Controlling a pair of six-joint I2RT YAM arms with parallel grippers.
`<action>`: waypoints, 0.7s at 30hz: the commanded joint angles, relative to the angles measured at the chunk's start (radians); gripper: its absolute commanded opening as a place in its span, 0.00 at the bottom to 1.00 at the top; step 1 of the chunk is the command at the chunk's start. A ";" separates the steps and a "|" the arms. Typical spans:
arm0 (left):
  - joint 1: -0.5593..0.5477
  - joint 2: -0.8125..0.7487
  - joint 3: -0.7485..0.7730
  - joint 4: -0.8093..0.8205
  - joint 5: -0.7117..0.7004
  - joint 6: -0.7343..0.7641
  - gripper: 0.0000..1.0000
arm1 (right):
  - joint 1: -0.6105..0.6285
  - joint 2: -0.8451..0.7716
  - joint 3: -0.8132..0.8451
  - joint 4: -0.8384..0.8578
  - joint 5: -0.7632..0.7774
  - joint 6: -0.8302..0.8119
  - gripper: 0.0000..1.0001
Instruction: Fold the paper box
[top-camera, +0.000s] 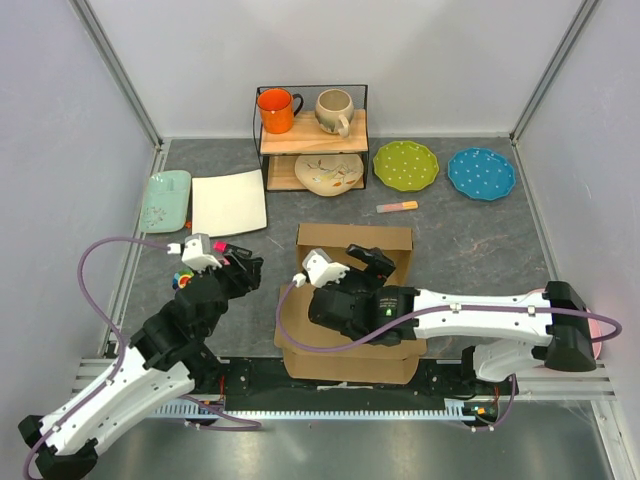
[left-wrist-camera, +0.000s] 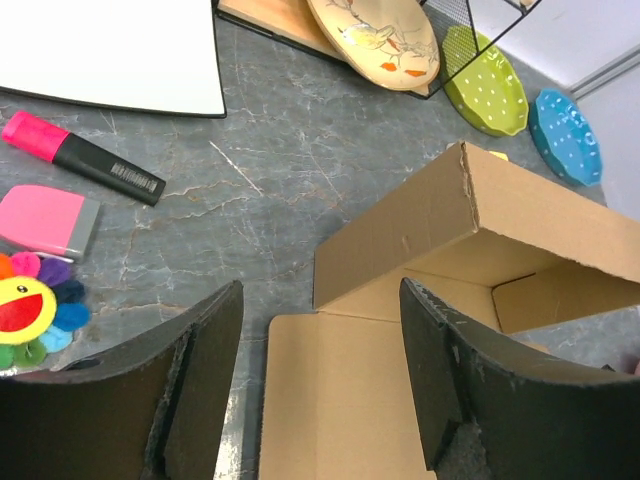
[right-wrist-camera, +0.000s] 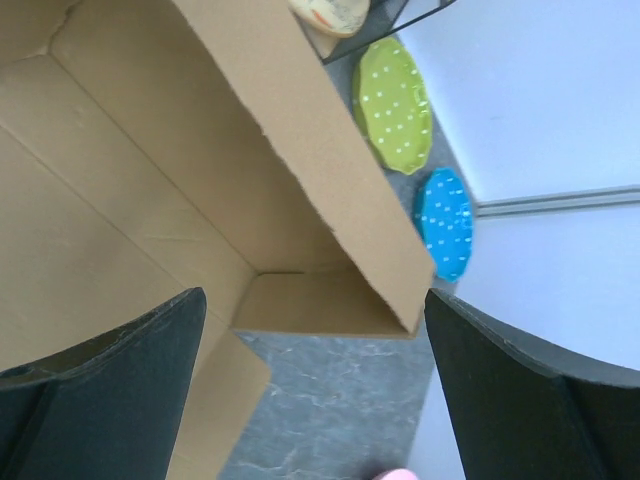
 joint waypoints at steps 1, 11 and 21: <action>-0.002 -0.085 -0.010 -0.072 -0.048 -0.067 0.71 | 0.011 0.000 0.027 0.037 0.103 -0.160 0.98; -0.002 -0.146 -0.022 -0.113 -0.060 -0.076 0.72 | -0.032 0.199 0.044 0.173 0.192 -0.283 0.95; -0.004 -0.177 -0.024 -0.141 -0.069 -0.085 0.72 | -0.115 0.250 0.092 0.278 0.194 -0.400 0.70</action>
